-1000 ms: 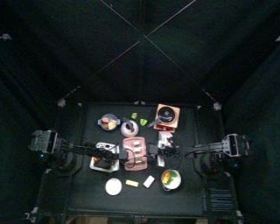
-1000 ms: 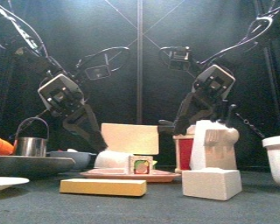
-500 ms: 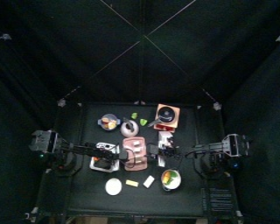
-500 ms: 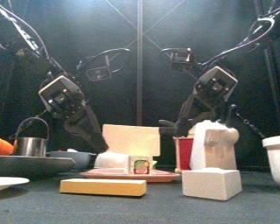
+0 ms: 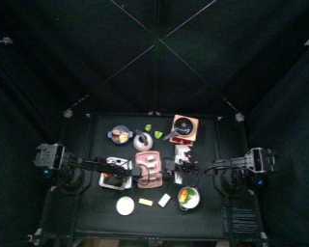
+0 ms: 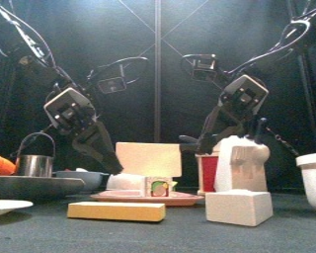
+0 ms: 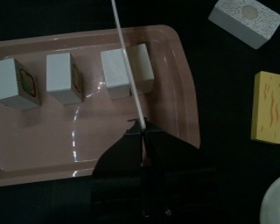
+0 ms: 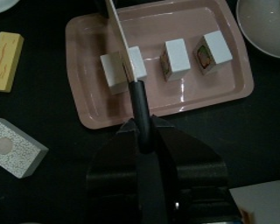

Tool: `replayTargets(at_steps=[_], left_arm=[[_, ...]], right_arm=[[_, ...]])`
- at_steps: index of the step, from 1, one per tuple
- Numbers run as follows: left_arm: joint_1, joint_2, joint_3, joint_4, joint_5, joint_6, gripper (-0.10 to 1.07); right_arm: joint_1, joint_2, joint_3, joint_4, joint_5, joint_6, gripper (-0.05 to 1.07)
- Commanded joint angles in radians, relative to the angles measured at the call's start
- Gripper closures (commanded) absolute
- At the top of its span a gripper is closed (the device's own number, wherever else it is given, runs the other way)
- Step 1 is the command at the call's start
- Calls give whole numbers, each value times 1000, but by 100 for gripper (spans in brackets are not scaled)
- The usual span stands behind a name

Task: Cut sushi roll

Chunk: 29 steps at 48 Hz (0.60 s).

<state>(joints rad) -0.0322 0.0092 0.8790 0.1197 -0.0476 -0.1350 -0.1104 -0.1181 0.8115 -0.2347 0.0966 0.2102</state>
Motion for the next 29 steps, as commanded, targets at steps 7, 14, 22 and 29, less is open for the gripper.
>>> replayTargets(at_steps=[7, 14, 22, 29], left_arm=[[-15, -31, 6, 3, 5, 0, 59], [-25, -35, 8, 3, 5, 0, 59], [-28, -23, 9, 3, 5, 2, 59], [-28, -12, 9, 3, 3, 2, 59]], right_arm=[[-21, -40, -5, 5, 9, 3, 73], [-15, -46, -3, 3, 8, 3, 73], [-14, -40, -3, -2, 6, 2, 73], [-14, -34, -3, -3, 6, 2, 73]])
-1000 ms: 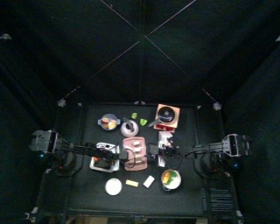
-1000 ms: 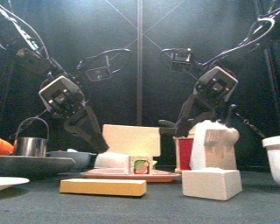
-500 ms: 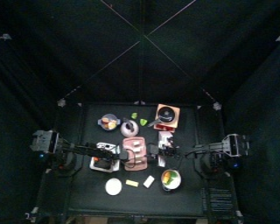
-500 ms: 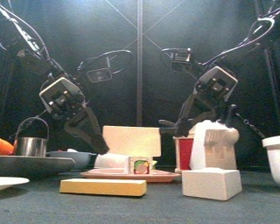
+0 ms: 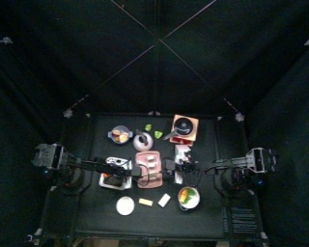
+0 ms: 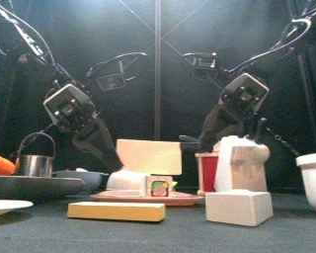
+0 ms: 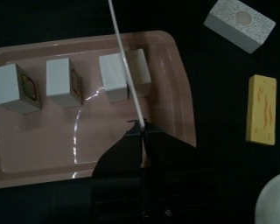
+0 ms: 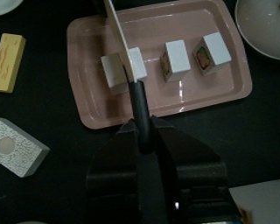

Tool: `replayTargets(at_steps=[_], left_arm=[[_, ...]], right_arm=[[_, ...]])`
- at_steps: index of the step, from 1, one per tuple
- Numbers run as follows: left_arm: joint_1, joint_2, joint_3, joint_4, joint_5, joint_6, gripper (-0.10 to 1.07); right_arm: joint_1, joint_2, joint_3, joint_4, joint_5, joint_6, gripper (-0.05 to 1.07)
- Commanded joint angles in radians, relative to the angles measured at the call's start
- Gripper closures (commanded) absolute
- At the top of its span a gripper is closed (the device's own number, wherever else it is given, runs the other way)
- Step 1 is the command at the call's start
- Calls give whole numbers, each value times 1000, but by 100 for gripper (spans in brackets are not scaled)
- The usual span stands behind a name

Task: Cut sushi roll

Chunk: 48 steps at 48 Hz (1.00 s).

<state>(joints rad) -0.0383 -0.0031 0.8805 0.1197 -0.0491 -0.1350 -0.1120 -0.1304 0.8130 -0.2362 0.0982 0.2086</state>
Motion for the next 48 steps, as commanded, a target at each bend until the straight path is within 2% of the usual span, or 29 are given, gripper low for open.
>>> replayTargets(at_steps=[1, 48], left_arm=[[-21, 0, 8, 3, 5, 2, 59], [-17, 41, 8, 2, 14, 2, 59]], right_arm=[[-12, -21, -5, -2, 5, 3, 73], [-12, 38, -6, 2, 25, 5, 73]])
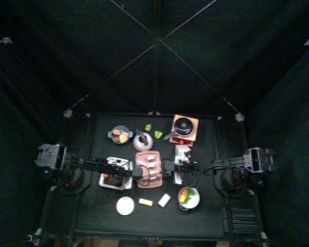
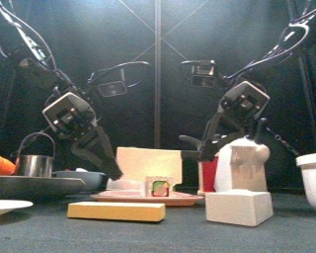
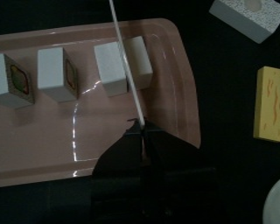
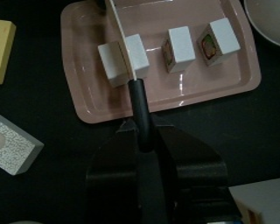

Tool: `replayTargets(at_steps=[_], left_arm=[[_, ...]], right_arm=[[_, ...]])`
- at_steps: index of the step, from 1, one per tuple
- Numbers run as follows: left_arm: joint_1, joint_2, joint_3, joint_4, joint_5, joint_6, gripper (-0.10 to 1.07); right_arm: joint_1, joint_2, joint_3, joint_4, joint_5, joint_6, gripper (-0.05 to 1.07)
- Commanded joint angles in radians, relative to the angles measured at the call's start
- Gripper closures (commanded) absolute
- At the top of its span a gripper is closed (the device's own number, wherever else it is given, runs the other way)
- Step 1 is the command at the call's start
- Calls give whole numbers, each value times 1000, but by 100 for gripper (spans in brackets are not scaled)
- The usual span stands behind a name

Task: Cut sushi roll

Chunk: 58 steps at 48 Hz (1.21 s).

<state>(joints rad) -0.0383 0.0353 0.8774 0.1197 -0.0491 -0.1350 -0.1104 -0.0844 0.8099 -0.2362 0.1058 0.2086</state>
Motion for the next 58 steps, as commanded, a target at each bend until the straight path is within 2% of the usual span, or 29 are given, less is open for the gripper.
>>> replayTargets(at_steps=[1, 29, 40, 58], left_arm=[[-17, 5, 11, 2, 14, 2, 59], [-14, 44, 11, 3, 18, 3, 59], [-15, 43, 11, 2, 18, 3, 59], [-29, 44, 11, 3, 18, 3, 59]], right_arm=[[-14, -5, -3, 3, 17, 5, 73], [-8, 48, -9, 6, 26, 5, 73], [11, 72, -23, 6, 31, 5, 73], [67, 84, -48, 6, 103, 2, 73]])
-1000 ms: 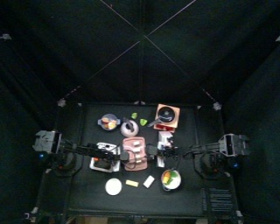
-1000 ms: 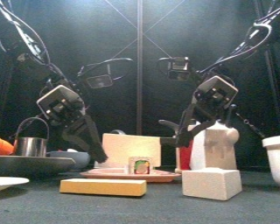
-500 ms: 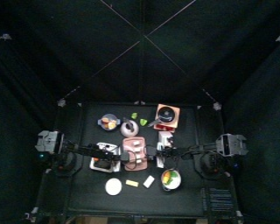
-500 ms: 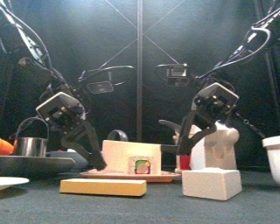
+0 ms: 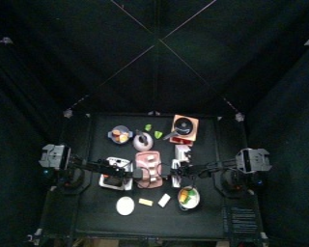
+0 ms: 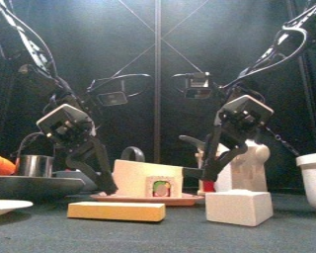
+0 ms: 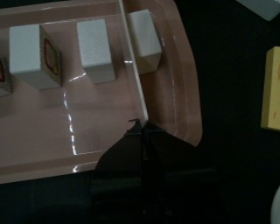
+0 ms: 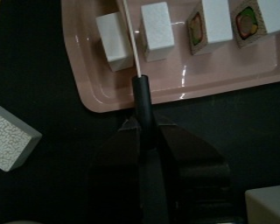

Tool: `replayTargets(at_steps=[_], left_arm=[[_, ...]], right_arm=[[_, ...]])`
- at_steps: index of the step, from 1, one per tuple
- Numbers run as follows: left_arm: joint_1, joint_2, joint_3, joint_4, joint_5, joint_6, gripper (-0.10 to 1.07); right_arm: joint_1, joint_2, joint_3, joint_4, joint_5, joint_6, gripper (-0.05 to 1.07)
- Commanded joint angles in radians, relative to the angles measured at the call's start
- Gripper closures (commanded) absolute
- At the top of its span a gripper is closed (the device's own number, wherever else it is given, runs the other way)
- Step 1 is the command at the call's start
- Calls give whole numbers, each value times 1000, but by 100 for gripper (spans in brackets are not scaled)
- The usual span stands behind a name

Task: Cut sushi roll

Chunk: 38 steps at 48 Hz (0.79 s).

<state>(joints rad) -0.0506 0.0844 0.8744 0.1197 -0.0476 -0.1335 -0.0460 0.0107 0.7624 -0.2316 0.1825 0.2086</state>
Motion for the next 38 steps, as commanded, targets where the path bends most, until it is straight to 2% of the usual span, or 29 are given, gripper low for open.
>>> replayTargets(at_steps=[1, 17, 38], left_arm=[[-17, -5, 12, 2, 17, 2, 59], [-51, -21, 11, 3, 18, 2, 59], [-35, -98, -17, 2, 31, -5, 59]], right_arm=[[5, -11, 0, 2, 26, 3, 73], [12, -18, 0, 5, 31, 5, 73], [5, -109, -15, 9, 2, 5, 73]])
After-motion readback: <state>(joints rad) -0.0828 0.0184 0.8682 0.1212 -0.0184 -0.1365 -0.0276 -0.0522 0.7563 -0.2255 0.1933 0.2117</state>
